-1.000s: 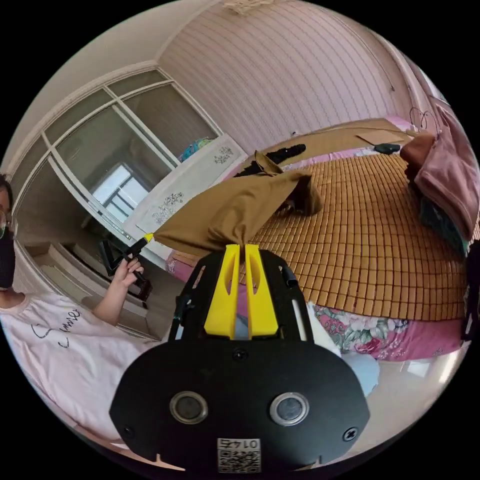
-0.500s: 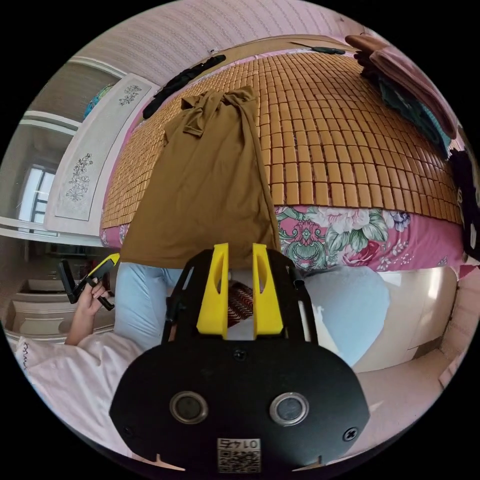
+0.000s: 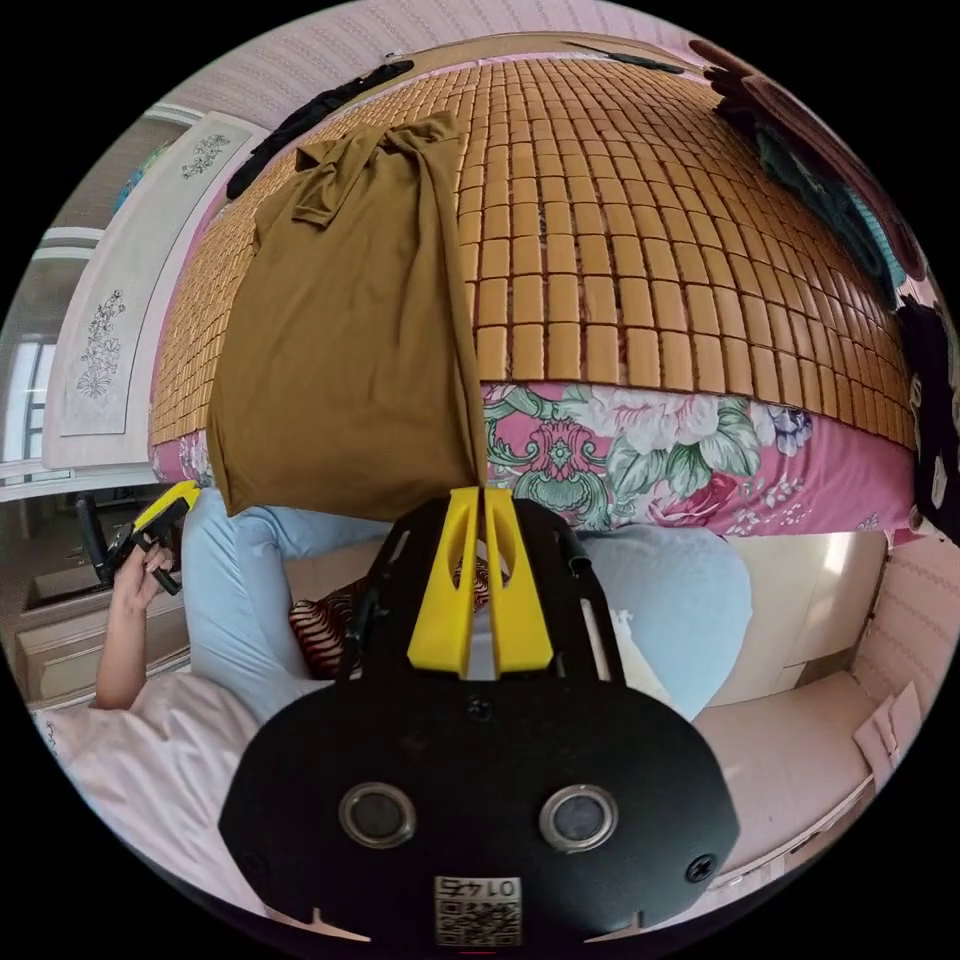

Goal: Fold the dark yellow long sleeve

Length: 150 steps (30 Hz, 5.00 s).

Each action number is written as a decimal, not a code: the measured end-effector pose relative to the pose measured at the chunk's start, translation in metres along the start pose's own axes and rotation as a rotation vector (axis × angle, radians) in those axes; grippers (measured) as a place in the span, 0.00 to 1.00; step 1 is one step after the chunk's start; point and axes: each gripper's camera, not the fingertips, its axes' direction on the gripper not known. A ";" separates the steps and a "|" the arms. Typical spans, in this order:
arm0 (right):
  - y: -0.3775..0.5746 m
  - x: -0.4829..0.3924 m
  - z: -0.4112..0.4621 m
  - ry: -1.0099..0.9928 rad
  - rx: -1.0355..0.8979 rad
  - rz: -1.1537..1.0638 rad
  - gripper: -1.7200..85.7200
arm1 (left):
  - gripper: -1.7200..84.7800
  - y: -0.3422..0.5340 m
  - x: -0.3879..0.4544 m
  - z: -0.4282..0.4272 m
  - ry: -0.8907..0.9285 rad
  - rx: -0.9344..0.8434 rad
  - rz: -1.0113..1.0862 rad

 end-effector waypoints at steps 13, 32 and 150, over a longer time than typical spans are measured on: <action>0.052 0.053 -0.046 -0.166 0.123 0.039 0.02 | 0.01 -0.005 -0.015 -0.010 -0.048 -0.185 0.060; 0.176 0.076 -0.243 -0.770 0.832 -0.375 0.02 | 0.01 0.159 -0.081 -0.365 0.593 0.876 0.082; -0.266 -0.031 -0.154 -0.007 0.258 -0.091 0.04 | 0.07 -0.295 0.047 0.209 0.238 0.056 0.328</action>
